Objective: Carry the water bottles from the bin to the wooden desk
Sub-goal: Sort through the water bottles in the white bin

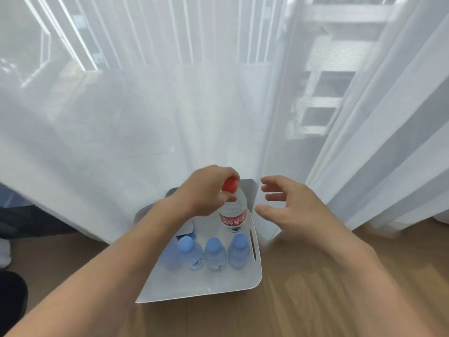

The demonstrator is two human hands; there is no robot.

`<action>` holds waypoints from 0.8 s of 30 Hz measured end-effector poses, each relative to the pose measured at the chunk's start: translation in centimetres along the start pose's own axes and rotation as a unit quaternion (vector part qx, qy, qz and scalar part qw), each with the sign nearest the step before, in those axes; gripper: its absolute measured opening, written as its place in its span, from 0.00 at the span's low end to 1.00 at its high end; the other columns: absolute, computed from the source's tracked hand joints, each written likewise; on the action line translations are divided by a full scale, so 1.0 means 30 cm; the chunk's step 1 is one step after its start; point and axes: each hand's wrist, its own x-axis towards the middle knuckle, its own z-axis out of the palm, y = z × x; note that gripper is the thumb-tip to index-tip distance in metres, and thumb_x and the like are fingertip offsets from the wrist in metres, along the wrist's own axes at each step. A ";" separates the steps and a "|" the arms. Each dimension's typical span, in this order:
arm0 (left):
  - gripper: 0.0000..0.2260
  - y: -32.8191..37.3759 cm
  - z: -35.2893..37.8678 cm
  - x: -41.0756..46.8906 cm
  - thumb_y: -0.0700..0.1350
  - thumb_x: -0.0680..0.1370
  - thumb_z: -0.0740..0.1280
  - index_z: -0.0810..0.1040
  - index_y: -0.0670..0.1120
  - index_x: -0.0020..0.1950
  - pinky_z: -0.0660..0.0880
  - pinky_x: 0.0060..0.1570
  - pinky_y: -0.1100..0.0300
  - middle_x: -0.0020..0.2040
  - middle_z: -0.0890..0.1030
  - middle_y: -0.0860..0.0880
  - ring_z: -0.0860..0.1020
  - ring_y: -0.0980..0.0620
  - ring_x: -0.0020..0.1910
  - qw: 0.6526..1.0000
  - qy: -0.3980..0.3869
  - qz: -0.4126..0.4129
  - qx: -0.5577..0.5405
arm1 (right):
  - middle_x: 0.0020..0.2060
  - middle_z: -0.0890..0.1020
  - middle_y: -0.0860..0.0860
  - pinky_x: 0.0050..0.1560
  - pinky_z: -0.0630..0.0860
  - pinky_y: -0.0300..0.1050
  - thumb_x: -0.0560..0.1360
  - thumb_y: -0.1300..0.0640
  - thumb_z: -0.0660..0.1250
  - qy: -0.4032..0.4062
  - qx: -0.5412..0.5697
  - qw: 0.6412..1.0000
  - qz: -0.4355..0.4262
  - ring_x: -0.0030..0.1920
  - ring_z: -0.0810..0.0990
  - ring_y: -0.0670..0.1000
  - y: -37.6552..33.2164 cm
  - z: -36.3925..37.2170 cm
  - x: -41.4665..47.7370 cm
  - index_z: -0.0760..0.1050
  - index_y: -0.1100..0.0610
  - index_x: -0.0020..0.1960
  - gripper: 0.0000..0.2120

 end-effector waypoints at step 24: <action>0.04 0.048 -0.294 -0.282 0.42 0.70 0.71 0.85 0.45 0.43 0.78 0.41 0.65 0.37 0.86 0.51 0.83 0.56 0.38 0.912 0.053 -0.073 -0.401 | 0.43 0.86 0.50 0.42 0.81 0.44 0.57 0.46 0.69 -0.009 0.337 0.925 -0.177 0.46 0.85 0.52 -0.208 0.011 -0.049 0.81 0.50 0.48 0.21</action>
